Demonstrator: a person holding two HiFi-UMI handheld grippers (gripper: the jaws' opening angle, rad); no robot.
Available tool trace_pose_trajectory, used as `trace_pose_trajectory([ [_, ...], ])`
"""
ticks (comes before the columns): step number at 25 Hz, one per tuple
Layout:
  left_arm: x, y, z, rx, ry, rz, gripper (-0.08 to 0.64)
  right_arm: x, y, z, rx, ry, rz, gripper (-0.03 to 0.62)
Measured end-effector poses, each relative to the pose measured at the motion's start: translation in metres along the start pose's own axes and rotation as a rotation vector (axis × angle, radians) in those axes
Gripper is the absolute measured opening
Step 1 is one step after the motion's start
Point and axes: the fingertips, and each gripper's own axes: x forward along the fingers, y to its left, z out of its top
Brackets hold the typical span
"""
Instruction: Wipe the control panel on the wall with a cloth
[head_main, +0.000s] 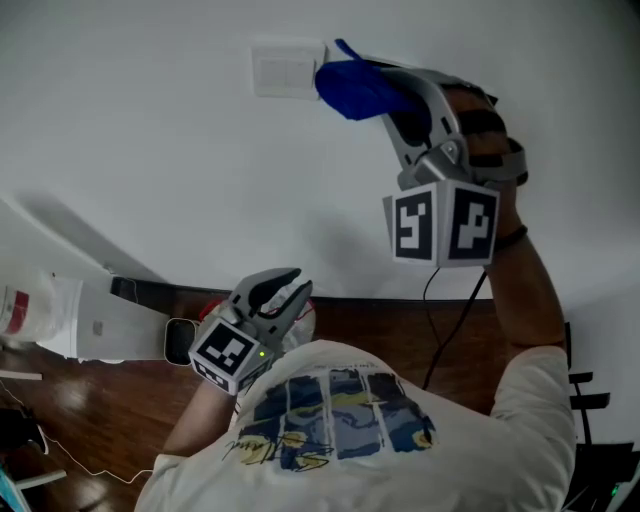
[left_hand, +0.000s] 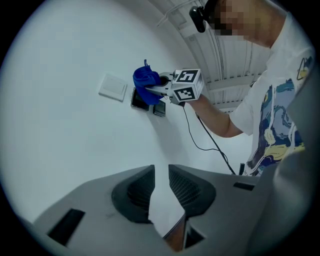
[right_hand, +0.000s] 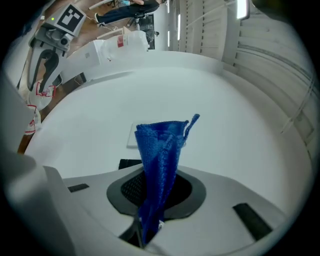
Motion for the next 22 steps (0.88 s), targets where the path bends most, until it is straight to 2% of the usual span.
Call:
trace_pose_trajectory([
  [4,0.0,0.001,0.0,-0.014,0.005,-0.003,0.066,-0.01,0.029,0.012,0.005,-0.026,0.1,0.074],
  [8,0.0,0.001,0.001,-0.014,0.0,-0.018,0.066,0.007,0.06,0.0,0.008,0.02,0.183,0.074],
  [16,-0.004,0.005,-0.001,-0.031,-0.003,-0.027,0.066,0.015,0.055,-0.004,-0.003,0.049,0.182,0.074],
  [22,-0.008,0.012,-0.009,-0.026,0.004,-0.031,0.066,0.016,0.018,-0.002,-0.002,0.065,0.085,0.074],
])
